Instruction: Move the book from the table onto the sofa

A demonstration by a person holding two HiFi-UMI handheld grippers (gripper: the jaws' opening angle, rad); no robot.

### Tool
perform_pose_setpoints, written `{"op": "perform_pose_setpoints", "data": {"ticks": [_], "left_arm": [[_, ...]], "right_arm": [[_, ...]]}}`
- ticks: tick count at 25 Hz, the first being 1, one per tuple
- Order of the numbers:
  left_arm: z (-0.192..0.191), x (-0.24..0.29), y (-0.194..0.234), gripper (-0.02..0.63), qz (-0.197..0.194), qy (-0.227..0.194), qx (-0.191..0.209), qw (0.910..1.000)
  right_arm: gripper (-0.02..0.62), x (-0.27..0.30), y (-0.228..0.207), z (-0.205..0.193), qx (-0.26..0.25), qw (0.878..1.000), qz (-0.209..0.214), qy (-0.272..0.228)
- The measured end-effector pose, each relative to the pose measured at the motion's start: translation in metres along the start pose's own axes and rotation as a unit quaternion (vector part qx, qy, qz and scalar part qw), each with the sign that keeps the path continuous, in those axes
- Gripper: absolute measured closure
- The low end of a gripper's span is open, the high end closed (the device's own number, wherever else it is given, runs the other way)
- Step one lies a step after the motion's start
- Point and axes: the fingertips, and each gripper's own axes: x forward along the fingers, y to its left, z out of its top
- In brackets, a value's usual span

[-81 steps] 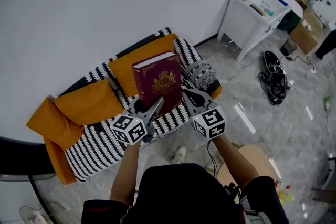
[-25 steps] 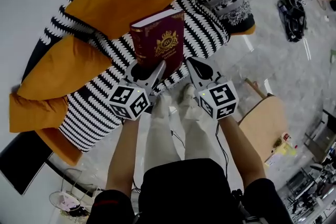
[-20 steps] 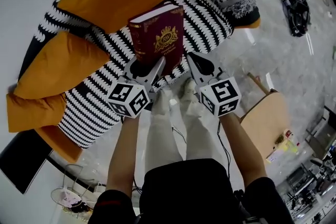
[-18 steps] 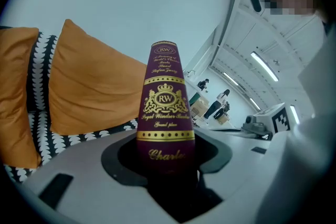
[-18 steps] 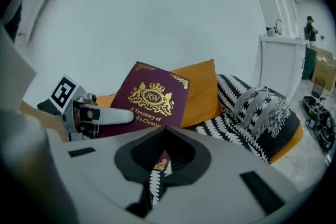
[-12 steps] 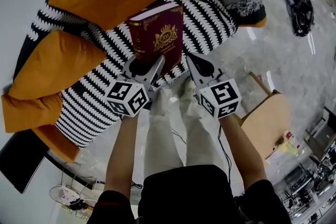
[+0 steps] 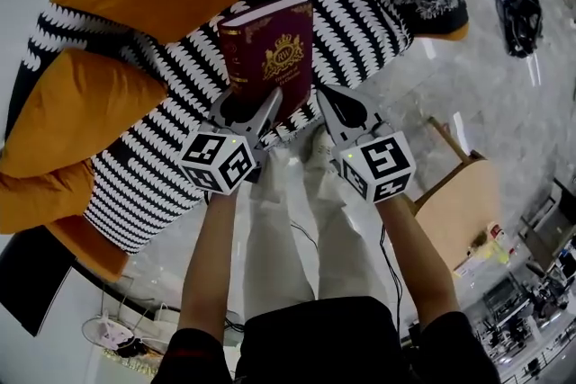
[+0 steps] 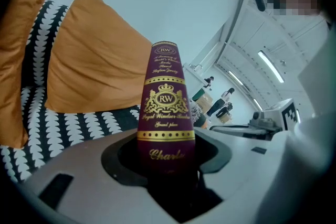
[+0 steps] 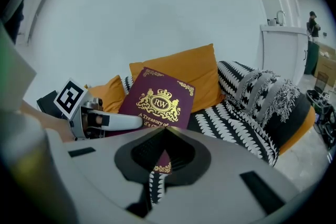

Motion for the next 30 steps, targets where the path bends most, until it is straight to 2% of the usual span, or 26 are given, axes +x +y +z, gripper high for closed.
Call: {"op": "perform_pose_setpoints", "data": {"ticks": [6,12,19,27,30], "left_arm": [[-0.017,0.004,0.012,0.365,0.006,0.009,-0.025,0.9996],[-0.03,0.029,0.026,0.365,0.025,0.019,-0.012,0.9994],[-0.041,0.044,0.04,0.365,0.024,0.018,-0.041,0.9987],[-0.068,0.072,0.04,0.365,0.009,0.061,-0.069,0.9957],[-0.073,0.071,0.044,0.365,0.004,0.065,-0.077,0.9949]], "right_arm": [[0.58,0.007,-0.002,-0.011,0.006,1.0,-0.007,0.008],[0.58,0.02,-0.017,-0.018,0.013,1.0,-0.014,0.013],[0.58,0.025,-0.009,-0.027,0.013,0.999,-0.01,0.027],[0.58,0.031,-0.014,-0.042,0.016,0.999,-0.002,0.04],[0.58,0.031,-0.011,-0.044,0.015,0.999,-0.002,0.042]]}}
